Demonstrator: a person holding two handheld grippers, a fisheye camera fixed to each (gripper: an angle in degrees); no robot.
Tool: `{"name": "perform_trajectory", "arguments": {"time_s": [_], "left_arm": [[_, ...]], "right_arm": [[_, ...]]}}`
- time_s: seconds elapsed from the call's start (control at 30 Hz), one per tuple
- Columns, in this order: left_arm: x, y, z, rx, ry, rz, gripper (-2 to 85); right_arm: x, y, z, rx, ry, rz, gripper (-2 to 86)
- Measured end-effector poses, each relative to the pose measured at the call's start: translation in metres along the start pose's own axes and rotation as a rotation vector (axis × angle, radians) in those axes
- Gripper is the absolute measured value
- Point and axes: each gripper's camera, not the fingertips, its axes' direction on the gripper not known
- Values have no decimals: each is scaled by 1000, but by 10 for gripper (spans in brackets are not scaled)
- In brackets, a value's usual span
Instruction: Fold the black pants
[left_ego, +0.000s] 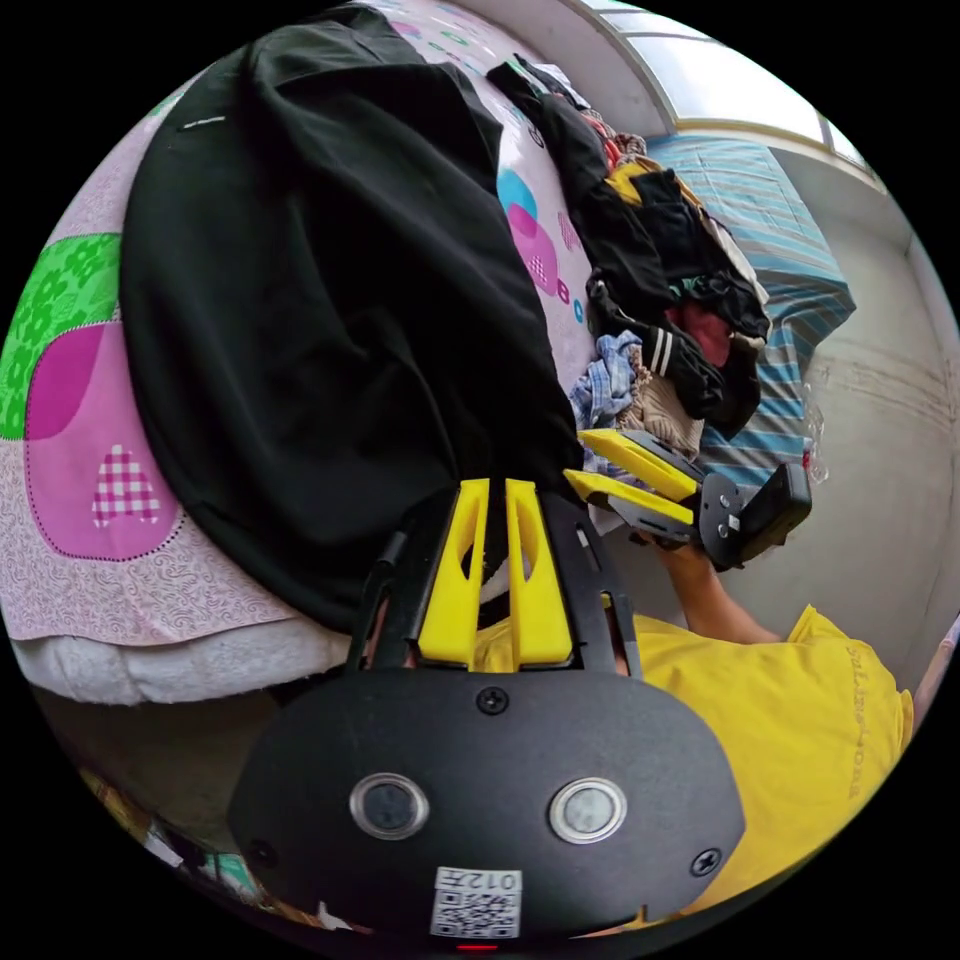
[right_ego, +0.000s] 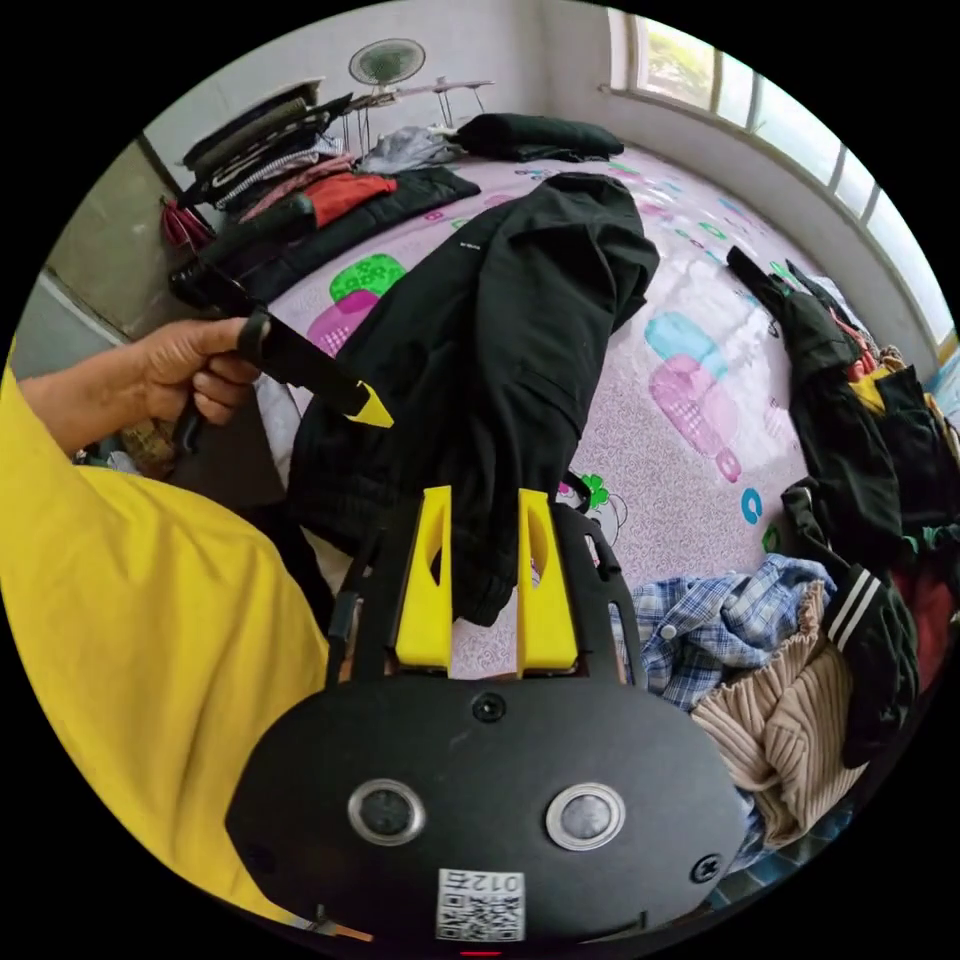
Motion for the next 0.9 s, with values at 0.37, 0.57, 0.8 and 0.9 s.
{"name": "perform_trajectory", "arguments": {"time_s": [0.37, 0.57, 0.8, 0.9], "left_arm": [[33, 34, -33, 55, 175, 8, 31], [28, 49, -55, 213, 509, -14, 66], [38, 51, -63, 226, 611, -47, 81], [52, 50, -74, 238, 550, -29, 46]], "right_arm": [[169, 35, -45, 139, -766, 515, 17], [203, 62, -36, 173, -999, 598, 16], [203, 66, -33, 191, -1061, 557, 17], [194, 58, -36, 140, -979, 480, 17]]}}
